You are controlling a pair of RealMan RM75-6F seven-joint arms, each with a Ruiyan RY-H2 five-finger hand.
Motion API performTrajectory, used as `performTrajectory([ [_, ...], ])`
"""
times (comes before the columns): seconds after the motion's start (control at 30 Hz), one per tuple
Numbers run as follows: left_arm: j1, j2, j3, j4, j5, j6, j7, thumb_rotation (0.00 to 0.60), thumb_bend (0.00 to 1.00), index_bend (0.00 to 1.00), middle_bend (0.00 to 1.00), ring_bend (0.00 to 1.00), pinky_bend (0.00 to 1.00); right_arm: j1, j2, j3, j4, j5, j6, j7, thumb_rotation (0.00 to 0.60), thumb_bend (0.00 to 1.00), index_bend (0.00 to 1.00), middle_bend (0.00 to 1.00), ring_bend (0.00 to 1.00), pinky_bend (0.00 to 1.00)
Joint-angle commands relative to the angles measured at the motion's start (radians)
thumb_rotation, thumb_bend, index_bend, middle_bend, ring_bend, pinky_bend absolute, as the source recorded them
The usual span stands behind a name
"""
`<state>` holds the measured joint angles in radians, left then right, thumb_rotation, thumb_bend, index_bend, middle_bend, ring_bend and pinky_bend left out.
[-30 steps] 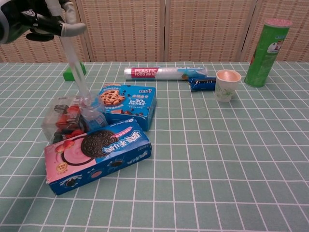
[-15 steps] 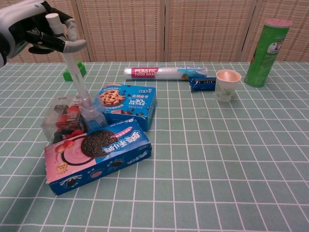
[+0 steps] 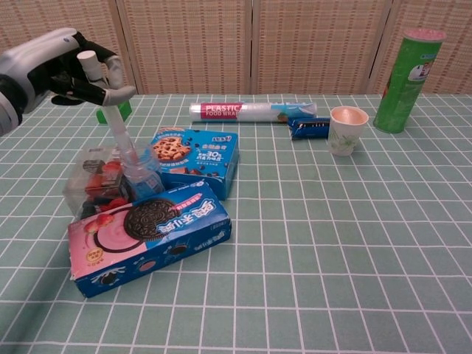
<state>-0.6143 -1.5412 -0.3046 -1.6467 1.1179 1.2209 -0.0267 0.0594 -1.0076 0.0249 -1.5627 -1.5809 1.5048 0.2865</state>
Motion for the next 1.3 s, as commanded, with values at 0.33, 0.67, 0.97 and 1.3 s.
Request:
performTrajectory([
  [0.33,0.010,-0.054,0.016,0.070,0.021,0.002,-0.021,0.600,0.36,0.67,1.00,1.00,1.00,0.002,0.001,0.001,-0.001,0.006,-0.006,0.000,0.600,0.28,0.33,0.46,0.36,0.51],
  [0.67,0.020,-0.086,0.028,0.135,0.044,-0.001,-0.036,0.600,0.35,0.55,1.00,1.00,1.00,0.000,0.004,0.002,0.000,0.010,-0.006,0.006,0.600,0.28,0.33,0.46,0.36,0.51],
  [0.97,0.031,-0.070,0.036,0.125,0.033,-0.033,-0.032,0.600,0.19,0.42,1.00,1.00,1.00,0.001,0.003,0.001,-0.001,0.010,-0.008,0.001,0.600,0.28,0.33,0.46,0.36,0.51],
  [1.3,0.039,0.021,0.047,0.049,-0.014,-0.106,0.007,0.600,0.00,0.28,1.00,1.00,1.00,0.005,0.000,0.001,-0.002,0.013,-0.017,-0.009,0.600,0.28,0.33,0.46,0.36,0.51],
])
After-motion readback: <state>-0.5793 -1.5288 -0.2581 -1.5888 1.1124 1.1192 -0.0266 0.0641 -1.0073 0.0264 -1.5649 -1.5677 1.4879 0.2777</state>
